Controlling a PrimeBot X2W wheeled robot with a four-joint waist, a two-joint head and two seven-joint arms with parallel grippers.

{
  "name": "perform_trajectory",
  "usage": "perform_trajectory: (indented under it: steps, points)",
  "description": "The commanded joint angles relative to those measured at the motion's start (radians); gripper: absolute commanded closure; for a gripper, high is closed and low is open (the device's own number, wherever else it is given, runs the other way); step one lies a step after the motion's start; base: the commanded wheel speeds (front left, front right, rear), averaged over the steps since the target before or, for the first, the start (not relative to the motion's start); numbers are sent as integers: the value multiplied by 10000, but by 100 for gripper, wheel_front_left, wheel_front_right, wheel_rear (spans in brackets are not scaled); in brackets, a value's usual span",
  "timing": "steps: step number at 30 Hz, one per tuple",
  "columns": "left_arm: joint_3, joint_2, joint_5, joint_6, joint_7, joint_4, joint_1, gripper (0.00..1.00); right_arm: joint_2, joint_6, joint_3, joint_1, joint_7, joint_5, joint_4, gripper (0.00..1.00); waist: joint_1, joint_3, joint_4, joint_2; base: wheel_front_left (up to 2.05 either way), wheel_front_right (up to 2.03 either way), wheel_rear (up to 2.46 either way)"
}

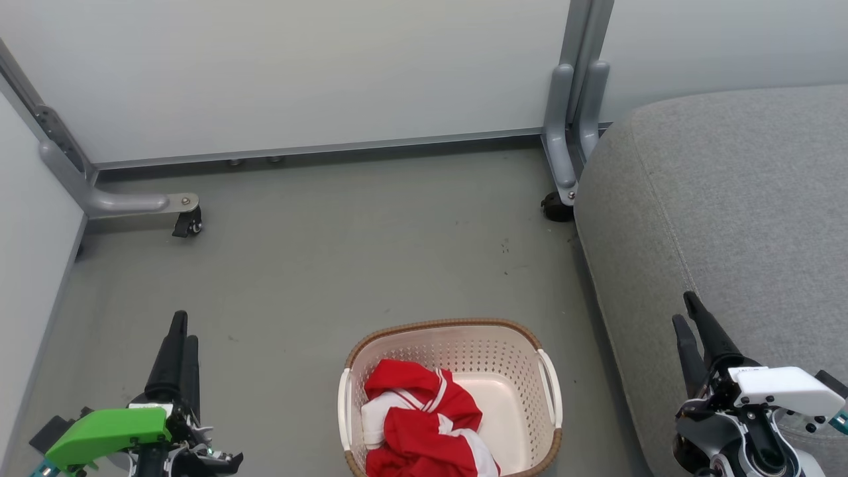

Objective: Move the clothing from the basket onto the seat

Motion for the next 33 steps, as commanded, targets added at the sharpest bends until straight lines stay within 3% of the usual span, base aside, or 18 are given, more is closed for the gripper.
perform_trajectory:
  steps: [1, 9, 24, 33]
  points:
    - [-110, 33, 60, -17, -128, -199, -229, 0, -51, 4, 43, -167, -124, -114, -229, 0, 0, 5, 0, -1, 0, 0, 0]
    - [-583, 122, 653, -22, -532, -494, -391, 0, -147, 5, 220, -133, -523, -869, -459, 0, 0, 24, -1, -1, 0, 0, 0]
    - [-969, 170, 4464, -30, -1180, -1109, -454, 0, -311, 6, 560, -8, -1170, -4883, -1351, 0, 0, 55, -1, -1, 0, 0, 0]
    - [-1219, 182, 6304, -35, -1515, -1387, -356, 0, -408, 6, 849, 100, -1505, -6646, -1583, 0, 0, 43, -15, -1, 0, 0, 0]
